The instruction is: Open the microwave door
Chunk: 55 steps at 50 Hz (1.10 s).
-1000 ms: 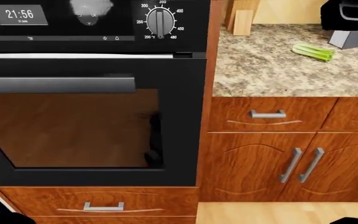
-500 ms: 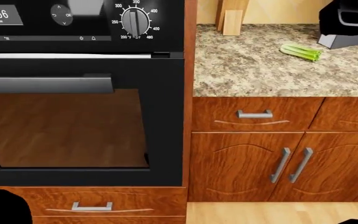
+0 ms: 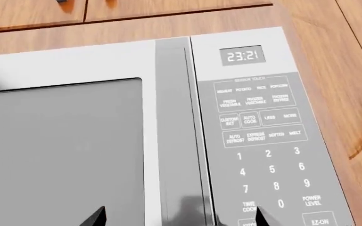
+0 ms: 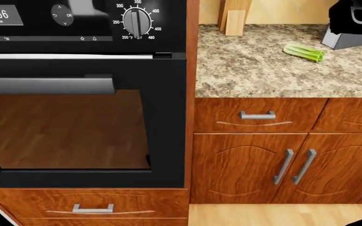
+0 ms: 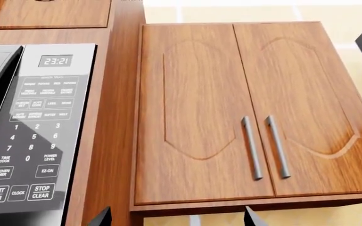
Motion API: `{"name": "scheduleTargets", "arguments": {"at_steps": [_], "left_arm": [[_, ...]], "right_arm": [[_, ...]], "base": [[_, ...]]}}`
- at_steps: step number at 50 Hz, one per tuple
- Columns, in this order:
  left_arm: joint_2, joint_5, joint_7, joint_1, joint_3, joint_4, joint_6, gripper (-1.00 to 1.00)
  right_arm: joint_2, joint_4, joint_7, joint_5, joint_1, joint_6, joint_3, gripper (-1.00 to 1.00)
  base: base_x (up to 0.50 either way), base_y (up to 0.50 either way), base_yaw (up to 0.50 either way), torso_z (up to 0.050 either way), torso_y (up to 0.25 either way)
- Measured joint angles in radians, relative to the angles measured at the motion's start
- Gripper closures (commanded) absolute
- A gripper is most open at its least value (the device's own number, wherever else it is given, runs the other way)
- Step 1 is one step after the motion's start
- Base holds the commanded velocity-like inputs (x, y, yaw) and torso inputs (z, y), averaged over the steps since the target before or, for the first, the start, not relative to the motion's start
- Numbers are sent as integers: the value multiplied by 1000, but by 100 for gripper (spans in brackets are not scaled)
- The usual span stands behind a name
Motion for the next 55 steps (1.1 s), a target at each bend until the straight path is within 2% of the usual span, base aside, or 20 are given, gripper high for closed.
{"name": "scheduleTargets", "arguments": {"at_steps": [18, 55], "left_arm": [[37, 111, 73, -132, 131, -377, 188, -100], [129, 245, 157, -247, 269, -912, 508, -100]], "right_arm": [[26, 12, 32, 36, 21, -15, -11, -100], [75, 28, 83, 82, 56, -38, -43, -100]], "base": [[0, 0, 0, 0, 0], [0, 0, 0, 0, 0]]}}
